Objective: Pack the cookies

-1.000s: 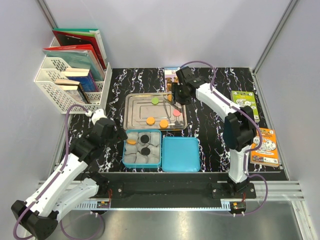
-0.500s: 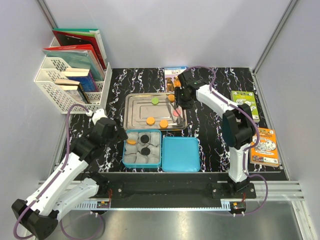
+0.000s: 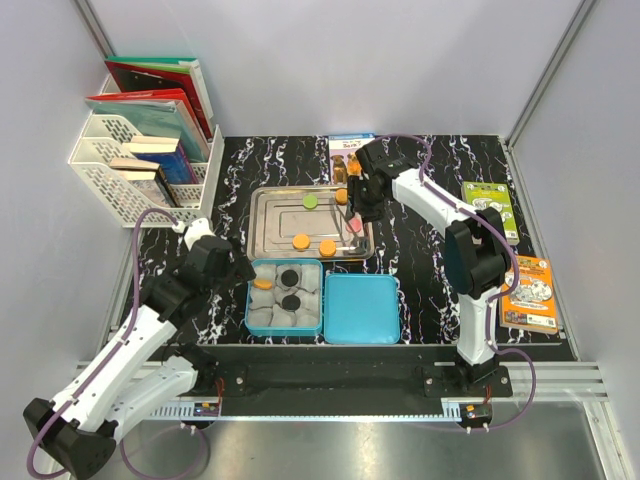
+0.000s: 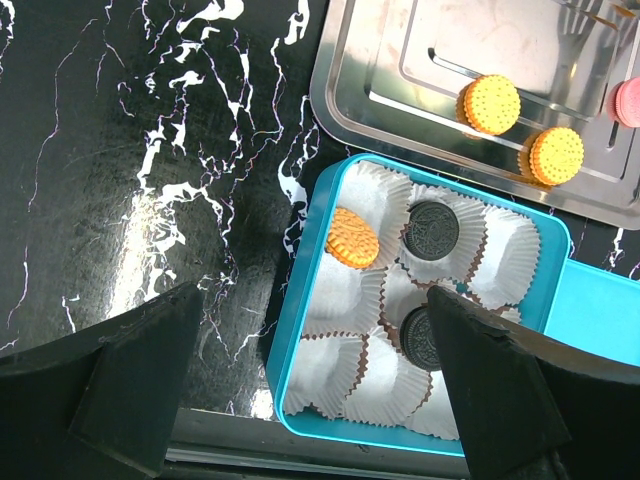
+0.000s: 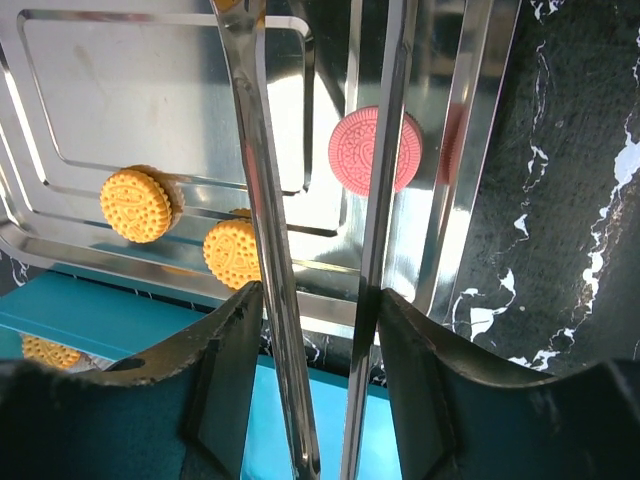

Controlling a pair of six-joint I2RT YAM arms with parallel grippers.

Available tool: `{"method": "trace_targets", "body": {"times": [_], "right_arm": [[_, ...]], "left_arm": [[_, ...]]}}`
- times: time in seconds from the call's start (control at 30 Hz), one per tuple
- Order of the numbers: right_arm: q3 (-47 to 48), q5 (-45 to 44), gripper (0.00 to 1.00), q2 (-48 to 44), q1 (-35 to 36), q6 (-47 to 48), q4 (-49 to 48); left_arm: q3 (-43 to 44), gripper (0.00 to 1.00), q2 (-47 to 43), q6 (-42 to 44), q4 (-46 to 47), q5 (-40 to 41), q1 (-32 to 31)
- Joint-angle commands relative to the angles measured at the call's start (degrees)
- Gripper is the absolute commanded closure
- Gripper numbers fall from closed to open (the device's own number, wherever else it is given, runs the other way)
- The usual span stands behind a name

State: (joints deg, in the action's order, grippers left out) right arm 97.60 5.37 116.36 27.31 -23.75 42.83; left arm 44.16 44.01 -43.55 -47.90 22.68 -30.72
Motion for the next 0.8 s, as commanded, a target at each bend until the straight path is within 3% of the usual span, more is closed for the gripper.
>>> {"method": "trace_targets", "body": {"times": [0.0, 0.37, 0.53, 0.77], "right_arm": [[2.9, 0.8, 0.45, -2.5, -0.2, -0.2, 1.5], [2.3, 1.3, 0.58, -2.4, -0.2, 0.0, 1.9], [2.0, 1.1, 0.51, -3.6, -0.2, 0.2, 1.4], [-4.0, -4.6, 0.45, -15.2, -0.2, -2.1, -4.4]], "left_arm": [[-0.1, 0.01, -0.2, 0.3, 2.3, -0.7, 0.1], [-0.4, 0.01, -0.2, 0.3, 2.5, -1.1, 0.2], [-0.3, 0.01, -0.3, 0.3, 2.5, -1.2, 0.2], [4.2, 0.01, 2.6, 3.2, 8.9, -5.5, 0.0]]}}
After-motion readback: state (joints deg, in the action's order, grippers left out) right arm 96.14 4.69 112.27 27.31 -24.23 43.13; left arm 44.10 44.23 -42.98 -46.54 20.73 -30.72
